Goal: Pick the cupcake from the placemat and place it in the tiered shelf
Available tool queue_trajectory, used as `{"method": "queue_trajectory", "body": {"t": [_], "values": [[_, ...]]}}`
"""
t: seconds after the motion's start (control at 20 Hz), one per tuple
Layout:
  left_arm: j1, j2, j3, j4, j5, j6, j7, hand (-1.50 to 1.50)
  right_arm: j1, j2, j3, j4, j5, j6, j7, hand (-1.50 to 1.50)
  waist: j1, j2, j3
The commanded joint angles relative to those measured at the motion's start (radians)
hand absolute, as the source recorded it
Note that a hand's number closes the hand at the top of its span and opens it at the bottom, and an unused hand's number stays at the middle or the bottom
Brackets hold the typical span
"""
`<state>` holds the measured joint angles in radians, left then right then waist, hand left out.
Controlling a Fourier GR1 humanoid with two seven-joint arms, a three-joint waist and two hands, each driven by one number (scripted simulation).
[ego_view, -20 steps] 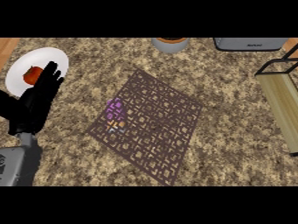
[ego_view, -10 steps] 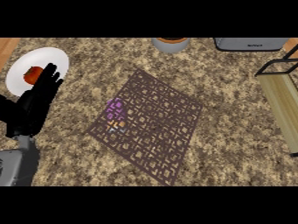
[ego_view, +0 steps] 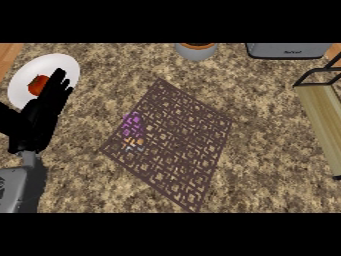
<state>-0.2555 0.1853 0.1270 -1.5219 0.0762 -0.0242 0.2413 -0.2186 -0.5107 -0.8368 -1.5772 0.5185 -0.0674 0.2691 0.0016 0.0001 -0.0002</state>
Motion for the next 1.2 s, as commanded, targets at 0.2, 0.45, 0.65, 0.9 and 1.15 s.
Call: {"method": "queue_trajectory", "body": {"t": [0.2, 0.45, 0.65, 0.9, 1.15], "values": [[0.018, -0.009, -0.01, -0.09, 0.005, 0.016, 0.076, 0.0, 0.022, -0.098, -0.092, 0.062, -0.132, -0.017, -0.111, -1.5, -0.003, -0.002, 0.0], [0.006, -0.011, 0.001, 0.008, -0.023, 0.021, -0.019, 0.0, 0.005, -0.184, -0.159, 0.137, -0.346, 0.242, 0.052, -1.5, -0.014, -0.003, 0.0], [-0.003, 0.021, 0.044, 0.044, 0.023, -0.02, -0.02, 0.0, 0.143, -0.259, -0.315, 0.152, -0.471, 0.382, 0.02, -1.5, -0.022, -0.003, 0.0], [0.017, 0.02, 0.04, 0.042, 0.021, -0.03, -0.033, 0.0, 0.306, -0.314, -0.517, 0.205, -0.613, 0.569, -0.066, -1.5, -0.029, -0.004, 0.0], [0.036, 0.023, 0.023, -0.042, 0.015, -0.021, 0.031, 0.0, 0.38, -0.355, -0.603, 0.332, -0.703, 0.716, -0.197, -1.5, -0.016, -0.004, 0.001]]}}
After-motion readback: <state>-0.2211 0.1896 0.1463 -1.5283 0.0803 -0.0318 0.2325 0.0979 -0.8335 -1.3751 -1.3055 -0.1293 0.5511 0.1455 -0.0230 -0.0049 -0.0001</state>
